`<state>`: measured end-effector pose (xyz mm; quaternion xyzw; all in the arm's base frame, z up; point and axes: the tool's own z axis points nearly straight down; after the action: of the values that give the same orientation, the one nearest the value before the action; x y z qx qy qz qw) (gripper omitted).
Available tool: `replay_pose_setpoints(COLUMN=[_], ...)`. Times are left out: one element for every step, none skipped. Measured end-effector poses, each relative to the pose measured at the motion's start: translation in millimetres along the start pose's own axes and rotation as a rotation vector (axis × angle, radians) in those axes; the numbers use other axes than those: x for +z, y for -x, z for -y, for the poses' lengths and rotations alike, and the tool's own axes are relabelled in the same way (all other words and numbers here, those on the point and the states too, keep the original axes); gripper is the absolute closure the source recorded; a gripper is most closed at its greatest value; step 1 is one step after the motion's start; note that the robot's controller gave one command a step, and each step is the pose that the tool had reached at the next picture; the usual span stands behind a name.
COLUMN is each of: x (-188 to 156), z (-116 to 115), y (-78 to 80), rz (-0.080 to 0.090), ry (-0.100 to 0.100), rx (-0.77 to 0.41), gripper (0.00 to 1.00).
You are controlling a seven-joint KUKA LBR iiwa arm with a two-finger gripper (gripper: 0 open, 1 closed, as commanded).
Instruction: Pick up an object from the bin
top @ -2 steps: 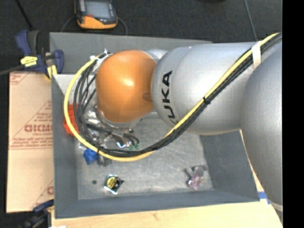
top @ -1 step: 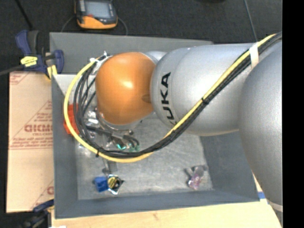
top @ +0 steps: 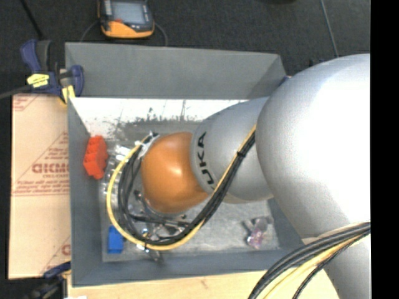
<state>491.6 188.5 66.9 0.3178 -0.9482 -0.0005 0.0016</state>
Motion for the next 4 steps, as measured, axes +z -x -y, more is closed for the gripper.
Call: replay_pose_setpoints(x=[-3.6,-3.6,-149.8,-145.2], z=[30.6,29.4,1.3,1.8], y=[-8.2,-7.7,26.1,23.9], rz=[0.004,0.005,0.015,0.007], ry=[-0.002,-0.001,-0.002,-0.001], rx=[0.063,0.063,0.216,0.218], gripper=[0.00,1.00,1.00,0.00])
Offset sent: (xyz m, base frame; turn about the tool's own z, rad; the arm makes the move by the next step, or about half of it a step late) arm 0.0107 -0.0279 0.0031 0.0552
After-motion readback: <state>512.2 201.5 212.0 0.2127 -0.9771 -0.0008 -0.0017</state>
